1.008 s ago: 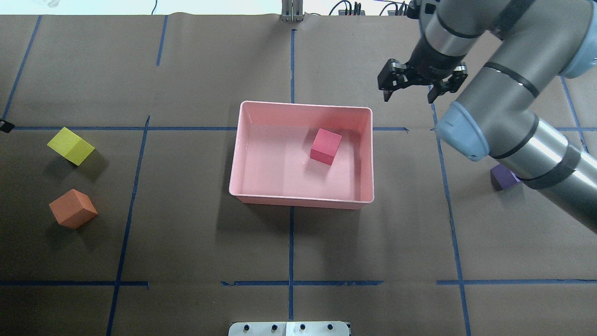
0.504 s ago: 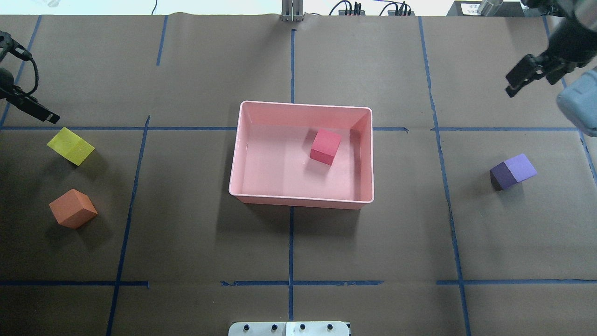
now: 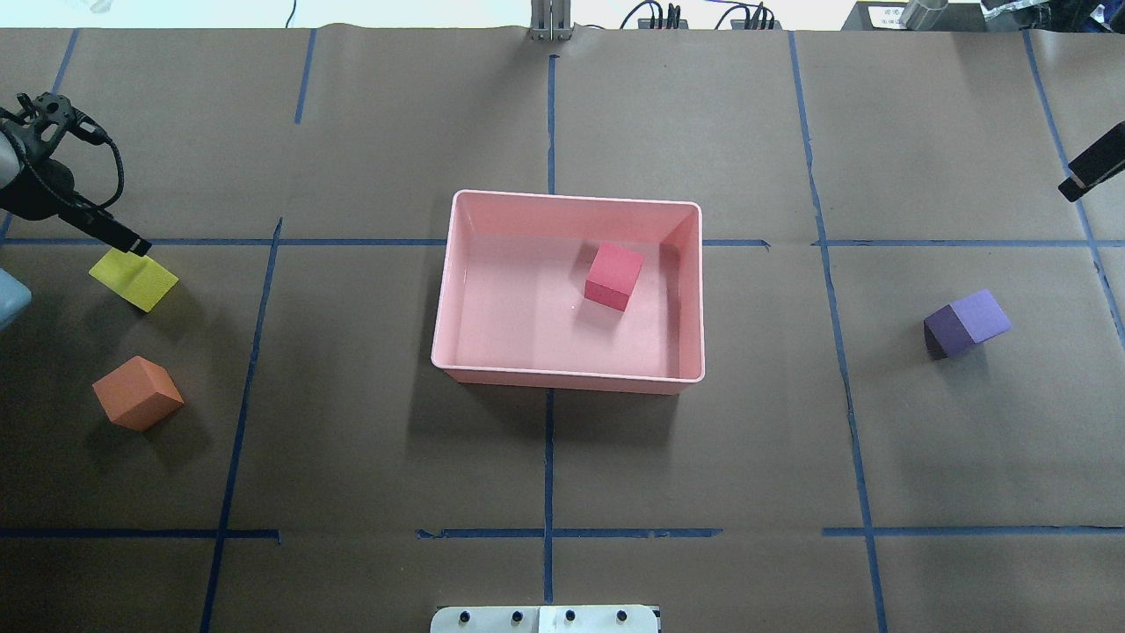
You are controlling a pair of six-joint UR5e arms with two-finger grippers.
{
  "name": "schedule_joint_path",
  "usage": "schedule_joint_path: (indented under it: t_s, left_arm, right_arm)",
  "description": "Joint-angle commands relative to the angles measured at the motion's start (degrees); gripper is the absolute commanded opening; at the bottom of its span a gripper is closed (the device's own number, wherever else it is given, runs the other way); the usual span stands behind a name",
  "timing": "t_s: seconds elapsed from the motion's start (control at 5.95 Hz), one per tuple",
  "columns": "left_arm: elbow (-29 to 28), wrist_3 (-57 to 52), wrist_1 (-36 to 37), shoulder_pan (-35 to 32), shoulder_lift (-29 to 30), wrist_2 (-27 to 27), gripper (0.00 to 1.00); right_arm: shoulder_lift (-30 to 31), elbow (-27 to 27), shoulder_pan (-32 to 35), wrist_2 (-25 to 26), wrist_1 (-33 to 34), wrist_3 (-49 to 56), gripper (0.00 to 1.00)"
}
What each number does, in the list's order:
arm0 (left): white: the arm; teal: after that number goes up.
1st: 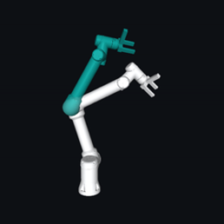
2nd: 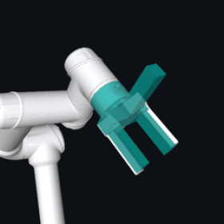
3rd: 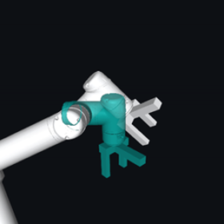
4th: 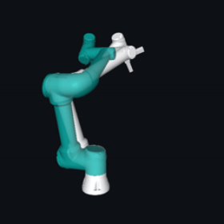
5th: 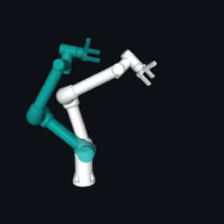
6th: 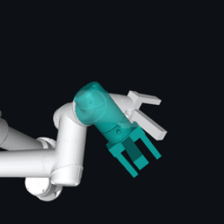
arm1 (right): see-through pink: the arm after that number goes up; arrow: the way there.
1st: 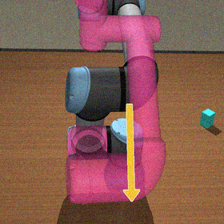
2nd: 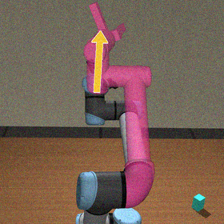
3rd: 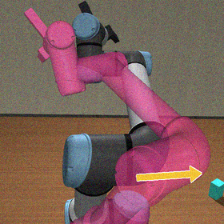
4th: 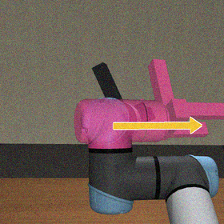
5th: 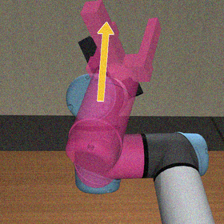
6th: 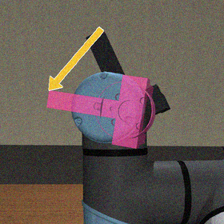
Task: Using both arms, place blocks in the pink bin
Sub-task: 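Release the red cube into the bin while the left gripper reaches for yellow cube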
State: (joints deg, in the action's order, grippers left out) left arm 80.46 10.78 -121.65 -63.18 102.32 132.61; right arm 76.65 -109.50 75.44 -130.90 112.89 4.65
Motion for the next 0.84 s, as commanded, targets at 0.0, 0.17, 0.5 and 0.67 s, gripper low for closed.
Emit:
schedule_joint_path:
  t_s: [0.0, 0.17, 0.5, 0.67]
  left_arm:
    - [0.0, 0.3, -0.1, 0.9, -1.6, 0.1, 1.00]
    - [0.0, 1.3, 0.0, 2.4, -1.8, 0.2, 1.00]
    - [0.4, 6.5, -0.2, 4.4, -1.6, 2.9, 1.00]
    - [0.4, 6.5, -0.2, 4.6, -1.6, 2.8, 1.00]
  right_arm:
    - [0.6, -0.2, 0.2, -0.1, 0.0, 0.4, 1.00]
    - [1.0, -0.1, 0.2, -0.1, -0.1, 0.4, 1.00]
    - [1.2, -0.1, 0.2, -0.1, -0.3, 0.4, 1.00]
    - [1.2, -0.1, 0.2, 0.0, -0.3, 0.4, 1.00]
